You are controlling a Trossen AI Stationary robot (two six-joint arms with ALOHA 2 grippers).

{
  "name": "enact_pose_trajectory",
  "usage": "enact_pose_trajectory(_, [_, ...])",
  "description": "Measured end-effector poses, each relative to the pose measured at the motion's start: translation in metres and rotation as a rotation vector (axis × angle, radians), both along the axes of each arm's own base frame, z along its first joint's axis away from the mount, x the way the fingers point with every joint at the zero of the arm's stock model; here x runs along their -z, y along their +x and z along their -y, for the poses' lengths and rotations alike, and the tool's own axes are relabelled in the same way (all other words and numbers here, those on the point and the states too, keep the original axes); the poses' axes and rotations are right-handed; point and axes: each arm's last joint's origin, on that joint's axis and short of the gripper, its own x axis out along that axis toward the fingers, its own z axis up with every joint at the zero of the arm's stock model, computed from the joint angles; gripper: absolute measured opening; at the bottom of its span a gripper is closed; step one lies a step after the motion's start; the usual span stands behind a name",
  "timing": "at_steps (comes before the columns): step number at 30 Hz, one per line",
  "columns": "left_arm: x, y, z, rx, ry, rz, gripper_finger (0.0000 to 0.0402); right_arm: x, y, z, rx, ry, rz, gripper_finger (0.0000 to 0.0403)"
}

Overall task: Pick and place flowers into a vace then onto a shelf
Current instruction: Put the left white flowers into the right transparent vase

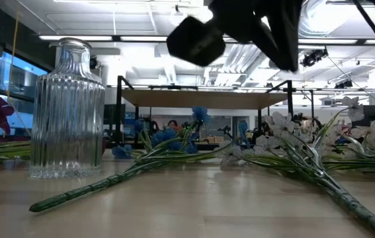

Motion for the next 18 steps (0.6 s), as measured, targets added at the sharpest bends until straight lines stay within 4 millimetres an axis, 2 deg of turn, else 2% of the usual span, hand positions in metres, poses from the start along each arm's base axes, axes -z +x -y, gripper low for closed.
enact_pose_trajectory(18, [0.002,0.005,0.003,0.007,0.003,-0.017,0.0248,0.026,0.001,-0.013,-0.013,0.005,-0.074,0.0])
